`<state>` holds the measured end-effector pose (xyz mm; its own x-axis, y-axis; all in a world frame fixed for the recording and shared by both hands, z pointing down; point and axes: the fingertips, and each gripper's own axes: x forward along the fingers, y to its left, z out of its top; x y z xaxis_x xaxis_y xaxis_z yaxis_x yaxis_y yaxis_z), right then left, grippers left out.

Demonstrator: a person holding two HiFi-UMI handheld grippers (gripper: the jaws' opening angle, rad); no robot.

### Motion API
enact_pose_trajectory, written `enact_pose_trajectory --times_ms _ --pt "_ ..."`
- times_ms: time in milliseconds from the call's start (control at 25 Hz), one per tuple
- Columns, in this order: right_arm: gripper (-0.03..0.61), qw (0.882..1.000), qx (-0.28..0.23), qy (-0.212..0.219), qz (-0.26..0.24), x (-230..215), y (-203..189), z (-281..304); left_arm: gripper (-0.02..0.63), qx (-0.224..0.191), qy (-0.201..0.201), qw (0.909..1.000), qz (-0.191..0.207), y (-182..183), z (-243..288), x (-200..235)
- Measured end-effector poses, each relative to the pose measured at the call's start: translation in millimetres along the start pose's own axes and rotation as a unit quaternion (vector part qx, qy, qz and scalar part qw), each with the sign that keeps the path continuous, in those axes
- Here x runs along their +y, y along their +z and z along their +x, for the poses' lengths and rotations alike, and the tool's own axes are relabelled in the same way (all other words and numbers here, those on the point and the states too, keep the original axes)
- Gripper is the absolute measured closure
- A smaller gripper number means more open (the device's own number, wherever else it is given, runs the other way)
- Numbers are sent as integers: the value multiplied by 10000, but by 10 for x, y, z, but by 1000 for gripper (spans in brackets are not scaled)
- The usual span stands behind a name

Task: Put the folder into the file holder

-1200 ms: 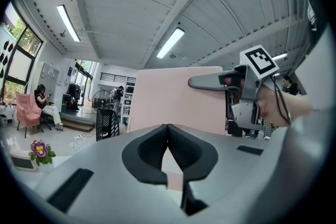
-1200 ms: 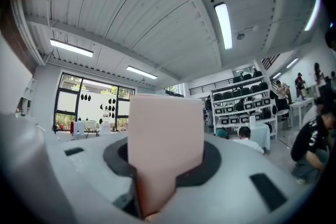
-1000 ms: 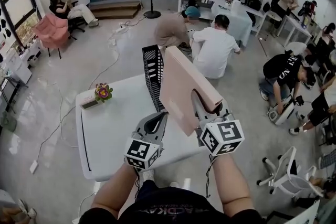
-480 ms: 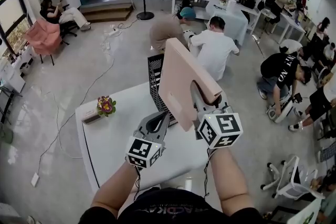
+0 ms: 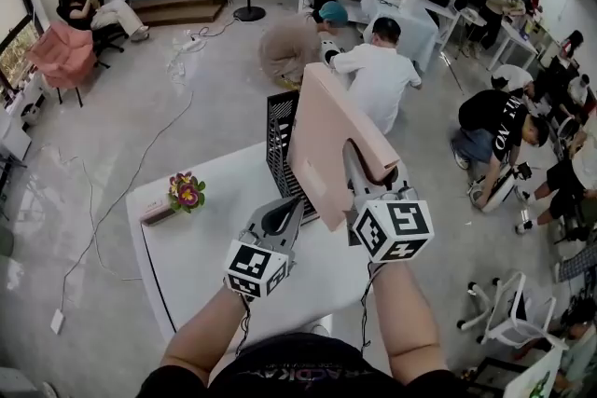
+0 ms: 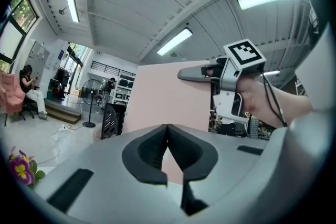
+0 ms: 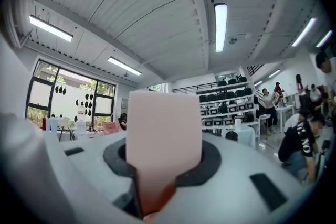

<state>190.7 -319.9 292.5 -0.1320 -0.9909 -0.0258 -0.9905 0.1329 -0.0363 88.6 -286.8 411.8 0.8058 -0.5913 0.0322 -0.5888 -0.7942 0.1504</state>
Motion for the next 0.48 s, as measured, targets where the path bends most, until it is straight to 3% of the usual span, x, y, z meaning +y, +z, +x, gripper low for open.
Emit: enact_pose_trajectory --times_ms 480 --pt "436 9999 -4 -29 101 141 -58 519 610 63 62 9999 -118 -72 -36 319"
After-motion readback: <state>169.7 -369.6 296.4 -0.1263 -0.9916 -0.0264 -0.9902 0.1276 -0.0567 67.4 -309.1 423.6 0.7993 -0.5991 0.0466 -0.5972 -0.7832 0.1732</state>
